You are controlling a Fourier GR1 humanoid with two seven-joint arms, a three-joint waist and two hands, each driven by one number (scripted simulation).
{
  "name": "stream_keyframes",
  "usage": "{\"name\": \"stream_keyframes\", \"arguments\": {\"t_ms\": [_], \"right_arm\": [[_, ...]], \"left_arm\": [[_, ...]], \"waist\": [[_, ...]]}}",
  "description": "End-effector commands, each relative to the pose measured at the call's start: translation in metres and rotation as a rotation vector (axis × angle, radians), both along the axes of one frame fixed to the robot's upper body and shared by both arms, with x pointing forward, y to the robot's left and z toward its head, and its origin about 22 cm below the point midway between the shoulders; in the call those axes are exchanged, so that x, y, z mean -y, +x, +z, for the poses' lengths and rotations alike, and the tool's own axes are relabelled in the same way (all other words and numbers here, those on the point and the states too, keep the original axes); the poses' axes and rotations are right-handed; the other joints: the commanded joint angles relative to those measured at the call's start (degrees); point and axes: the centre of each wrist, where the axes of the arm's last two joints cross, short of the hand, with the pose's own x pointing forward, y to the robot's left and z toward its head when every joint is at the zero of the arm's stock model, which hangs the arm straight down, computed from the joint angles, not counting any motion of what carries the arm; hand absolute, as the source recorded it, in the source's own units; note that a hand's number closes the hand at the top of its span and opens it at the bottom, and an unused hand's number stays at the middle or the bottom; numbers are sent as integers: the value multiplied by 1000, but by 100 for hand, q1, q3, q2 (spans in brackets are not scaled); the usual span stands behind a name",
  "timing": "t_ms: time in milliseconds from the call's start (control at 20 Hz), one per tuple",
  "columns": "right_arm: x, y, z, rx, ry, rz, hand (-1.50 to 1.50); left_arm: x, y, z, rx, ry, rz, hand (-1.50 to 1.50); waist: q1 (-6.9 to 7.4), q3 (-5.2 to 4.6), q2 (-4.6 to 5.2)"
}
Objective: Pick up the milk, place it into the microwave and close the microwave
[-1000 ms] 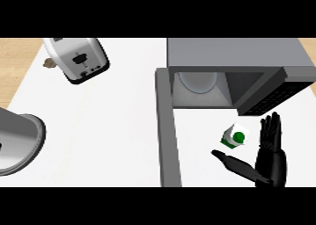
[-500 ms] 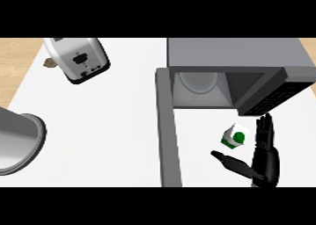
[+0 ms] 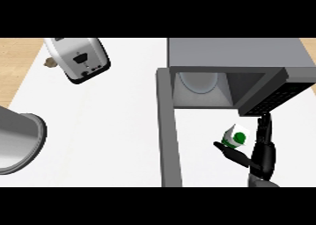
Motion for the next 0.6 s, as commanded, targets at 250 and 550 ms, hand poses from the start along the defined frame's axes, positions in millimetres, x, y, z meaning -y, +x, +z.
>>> {"name": "stream_keyframes", "arguments": {"t_ms": [250, 550], "right_arm": [[38, 2, -37, -90, -68, -113, -150], [30, -17, -48, -44, 144, 211, -150]], "left_arm": [[-1, 0, -1, 3, 4, -3, -150], [3, 4, -1, 1, -6, 2, -150]], "waist": [[24, 3, 8], [1, 7, 7]]}}
